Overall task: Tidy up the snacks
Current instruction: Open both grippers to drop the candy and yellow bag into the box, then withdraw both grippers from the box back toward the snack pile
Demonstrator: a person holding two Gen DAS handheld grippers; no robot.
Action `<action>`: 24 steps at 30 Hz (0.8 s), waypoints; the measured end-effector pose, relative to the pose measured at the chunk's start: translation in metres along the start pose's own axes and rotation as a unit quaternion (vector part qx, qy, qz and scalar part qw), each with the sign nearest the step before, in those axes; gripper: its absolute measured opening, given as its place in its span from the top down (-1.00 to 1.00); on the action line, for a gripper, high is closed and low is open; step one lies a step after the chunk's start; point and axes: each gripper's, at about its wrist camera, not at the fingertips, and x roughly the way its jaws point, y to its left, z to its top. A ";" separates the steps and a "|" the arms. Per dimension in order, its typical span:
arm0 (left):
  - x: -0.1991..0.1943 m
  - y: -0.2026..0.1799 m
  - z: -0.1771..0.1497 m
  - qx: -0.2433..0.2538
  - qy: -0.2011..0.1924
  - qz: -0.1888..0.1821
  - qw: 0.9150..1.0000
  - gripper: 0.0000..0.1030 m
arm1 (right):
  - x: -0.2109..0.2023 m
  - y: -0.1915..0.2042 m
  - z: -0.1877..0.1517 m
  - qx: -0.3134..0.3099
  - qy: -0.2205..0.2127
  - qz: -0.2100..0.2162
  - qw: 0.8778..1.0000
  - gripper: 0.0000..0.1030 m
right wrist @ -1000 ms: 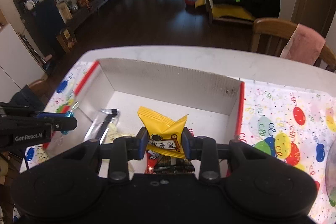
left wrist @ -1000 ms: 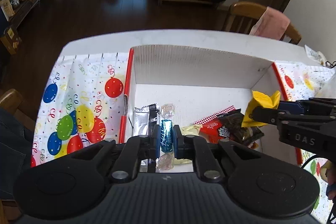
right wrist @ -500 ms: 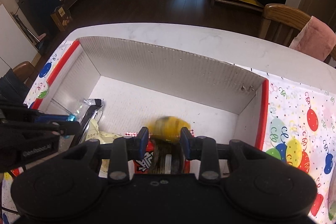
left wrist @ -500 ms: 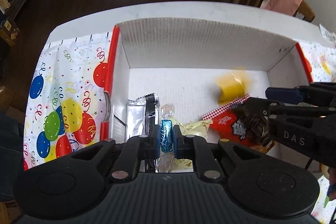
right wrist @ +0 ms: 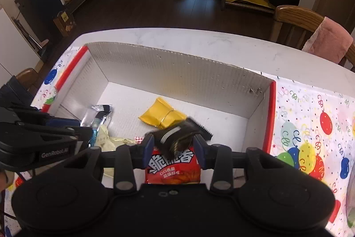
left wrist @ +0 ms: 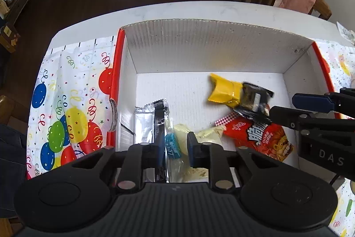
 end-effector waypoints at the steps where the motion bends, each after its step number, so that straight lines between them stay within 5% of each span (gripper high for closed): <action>1: -0.002 0.000 -0.001 -0.002 -0.002 -0.002 1.000 0.58 | -0.003 0.000 -0.001 0.000 -0.002 0.001 1.000 0.24; 24: -0.107 0.007 -0.053 0.000 -0.112 -0.042 0.993 0.41 | -0.101 0.027 -0.038 0.017 -0.083 0.032 0.996 0.03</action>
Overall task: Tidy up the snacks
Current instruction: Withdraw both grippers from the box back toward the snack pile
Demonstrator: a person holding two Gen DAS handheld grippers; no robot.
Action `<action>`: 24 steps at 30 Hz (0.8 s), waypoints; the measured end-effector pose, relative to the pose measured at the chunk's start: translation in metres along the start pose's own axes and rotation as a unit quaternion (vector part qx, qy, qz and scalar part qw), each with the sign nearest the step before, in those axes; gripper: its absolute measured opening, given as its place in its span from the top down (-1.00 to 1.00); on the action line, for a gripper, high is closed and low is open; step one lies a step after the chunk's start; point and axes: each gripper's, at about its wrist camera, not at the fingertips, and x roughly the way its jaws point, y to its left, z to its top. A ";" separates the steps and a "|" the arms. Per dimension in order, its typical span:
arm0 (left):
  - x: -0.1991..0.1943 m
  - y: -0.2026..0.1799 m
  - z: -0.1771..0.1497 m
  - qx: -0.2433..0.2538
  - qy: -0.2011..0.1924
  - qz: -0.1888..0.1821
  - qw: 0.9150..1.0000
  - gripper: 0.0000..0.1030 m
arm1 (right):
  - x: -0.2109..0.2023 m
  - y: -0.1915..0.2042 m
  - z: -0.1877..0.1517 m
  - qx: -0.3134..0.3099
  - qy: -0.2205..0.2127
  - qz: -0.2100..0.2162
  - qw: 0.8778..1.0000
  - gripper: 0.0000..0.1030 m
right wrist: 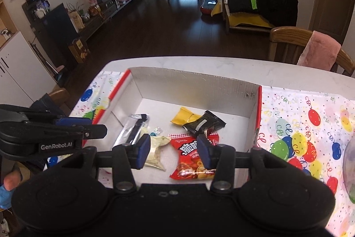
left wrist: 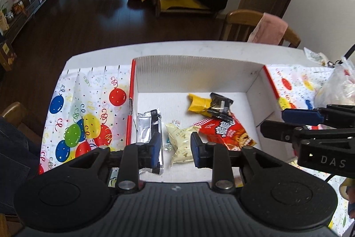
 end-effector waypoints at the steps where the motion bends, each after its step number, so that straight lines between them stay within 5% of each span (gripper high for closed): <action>1: -0.005 0.000 -0.002 0.001 -0.005 -0.001 1.000 0.38 | -0.004 0.002 -0.002 0.001 -0.005 0.001 1.000 -0.04; 3: -0.017 0.000 -0.006 0.003 -0.017 -0.007 1.000 0.09 | -0.014 0.006 -0.006 -0.001 -0.021 0.004 1.000 -0.36; 5: -0.029 0.000 -0.011 0.003 -0.031 -0.009 0.999 -0.13 | -0.022 0.012 -0.009 -0.003 -0.028 0.009 1.000 -0.37; 14: -0.075 0.004 -0.046 0.014 -0.068 -0.024 0.997 -0.31 | -0.054 0.035 -0.035 -0.017 -0.050 0.032 0.998 -0.64; 24: -0.099 0.022 -0.092 0.005 -0.075 -0.026 0.997 -0.41 | -0.070 0.055 -0.075 -0.028 -0.051 0.053 0.997 -0.68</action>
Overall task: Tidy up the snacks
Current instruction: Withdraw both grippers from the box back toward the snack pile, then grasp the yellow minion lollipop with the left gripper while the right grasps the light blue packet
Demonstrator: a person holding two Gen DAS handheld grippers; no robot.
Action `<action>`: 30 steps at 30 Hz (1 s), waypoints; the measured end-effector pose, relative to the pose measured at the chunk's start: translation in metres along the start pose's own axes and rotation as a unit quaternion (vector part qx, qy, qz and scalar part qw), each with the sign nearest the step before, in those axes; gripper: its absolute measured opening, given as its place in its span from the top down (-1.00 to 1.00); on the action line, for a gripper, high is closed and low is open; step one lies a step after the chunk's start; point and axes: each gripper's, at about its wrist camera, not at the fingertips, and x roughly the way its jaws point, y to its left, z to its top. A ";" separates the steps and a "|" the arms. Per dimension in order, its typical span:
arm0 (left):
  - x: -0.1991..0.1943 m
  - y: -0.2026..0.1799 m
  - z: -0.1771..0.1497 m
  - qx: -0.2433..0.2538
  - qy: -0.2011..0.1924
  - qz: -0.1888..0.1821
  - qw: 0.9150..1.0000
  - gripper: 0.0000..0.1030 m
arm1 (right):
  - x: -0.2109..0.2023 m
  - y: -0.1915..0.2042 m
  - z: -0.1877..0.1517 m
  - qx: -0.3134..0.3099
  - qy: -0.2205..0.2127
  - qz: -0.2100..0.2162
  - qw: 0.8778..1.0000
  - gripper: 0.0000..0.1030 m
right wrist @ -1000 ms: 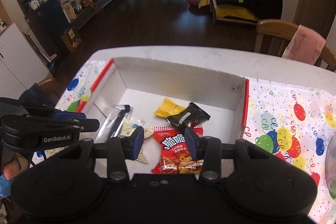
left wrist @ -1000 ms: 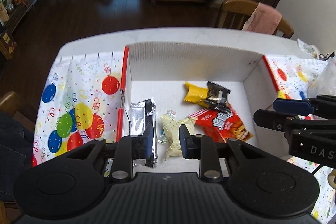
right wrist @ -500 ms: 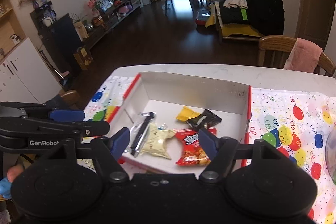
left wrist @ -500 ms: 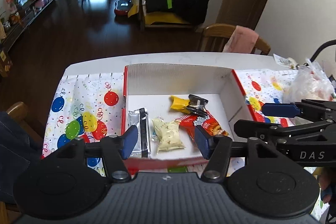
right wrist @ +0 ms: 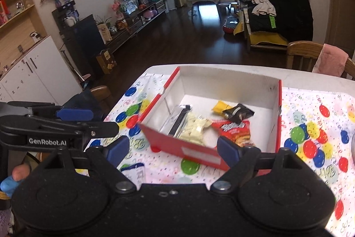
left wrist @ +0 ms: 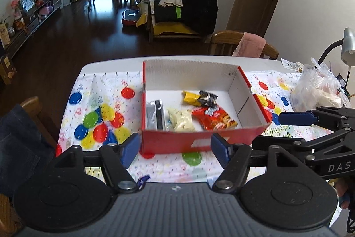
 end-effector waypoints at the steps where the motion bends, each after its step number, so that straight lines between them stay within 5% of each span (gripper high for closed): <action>1: -0.002 0.003 -0.005 -0.003 0.000 0.000 1.000 -0.42 | 0.000 0.001 -0.004 0.002 0.001 0.002 1.000 -0.70; 3: -0.006 0.007 -0.015 -0.005 0.002 -0.001 1.000 -0.45 | -0.003 0.003 -0.014 0.003 0.000 0.004 1.000 -0.89; 17: -0.014 0.019 -0.098 0.019 0.029 -0.012 0.999 -0.55 | 0.012 -0.003 -0.074 0.024 0.042 -0.022 0.999 -0.99; 25: -0.007 0.005 -0.127 0.078 0.052 -0.053 0.994 -0.55 | 0.055 -0.026 -0.099 0.077 0.098 -0.064 0.990 -0.99; 30: -0.002 -0.016 -0.145 0.143 0.071 -0.094 0.983 -0.55 | 0.073 -0.033 -0.114 0.097 0.125 -0.074 0.985 -0.95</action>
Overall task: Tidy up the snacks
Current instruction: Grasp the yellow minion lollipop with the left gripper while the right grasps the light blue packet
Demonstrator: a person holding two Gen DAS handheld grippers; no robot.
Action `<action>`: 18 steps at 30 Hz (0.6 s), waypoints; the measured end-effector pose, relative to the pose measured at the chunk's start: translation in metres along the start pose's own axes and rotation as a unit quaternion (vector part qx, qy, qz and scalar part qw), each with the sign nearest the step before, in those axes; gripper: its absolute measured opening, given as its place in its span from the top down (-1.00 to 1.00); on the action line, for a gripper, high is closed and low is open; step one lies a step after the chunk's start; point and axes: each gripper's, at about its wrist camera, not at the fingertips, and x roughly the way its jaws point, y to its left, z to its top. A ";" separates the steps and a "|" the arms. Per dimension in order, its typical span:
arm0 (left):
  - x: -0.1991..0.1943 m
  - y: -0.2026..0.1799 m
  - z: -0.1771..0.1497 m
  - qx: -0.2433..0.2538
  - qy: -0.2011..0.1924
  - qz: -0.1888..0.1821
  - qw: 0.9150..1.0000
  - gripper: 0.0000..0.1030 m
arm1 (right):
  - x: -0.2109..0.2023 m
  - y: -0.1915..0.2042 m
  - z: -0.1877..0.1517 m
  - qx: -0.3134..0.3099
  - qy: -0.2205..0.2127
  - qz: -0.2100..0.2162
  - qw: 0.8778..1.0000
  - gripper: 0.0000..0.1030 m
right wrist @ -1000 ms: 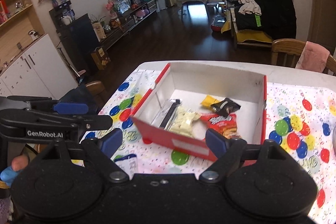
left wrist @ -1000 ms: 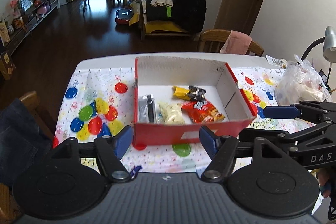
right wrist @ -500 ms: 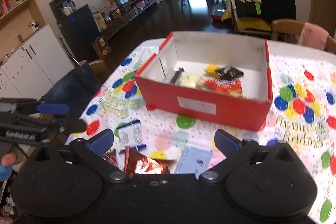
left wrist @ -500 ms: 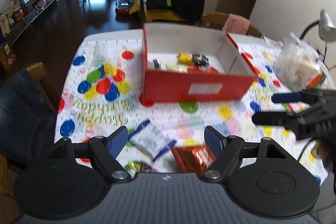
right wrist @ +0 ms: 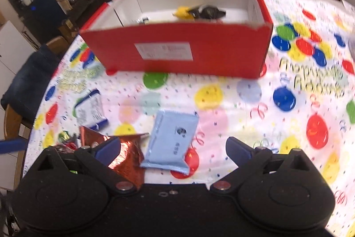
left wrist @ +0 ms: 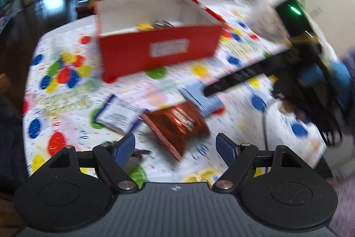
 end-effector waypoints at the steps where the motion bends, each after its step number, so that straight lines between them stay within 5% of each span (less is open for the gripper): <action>1: 0.003 -0.006 -0.003 0.018 0.006 -0.006 1.000 -0.55 | 0.003 -0.001 -0.001 0.003 0.003 -0.002 1.000 -0.94; 8: 0.026 -0.044 -0.025 0.126 0.041 -0.020 0.991 -0.55 | 0.021 0.001 -0.003 0.006 0.010 -0.025 1.000 -0.82; 18: 0.047 -0.052 -0.040 0.185 0.079 -0.034 0.979 -0.55 | 0.037 0.014 -0.001 -0.025 0.015 -0.038 0.999 -0.50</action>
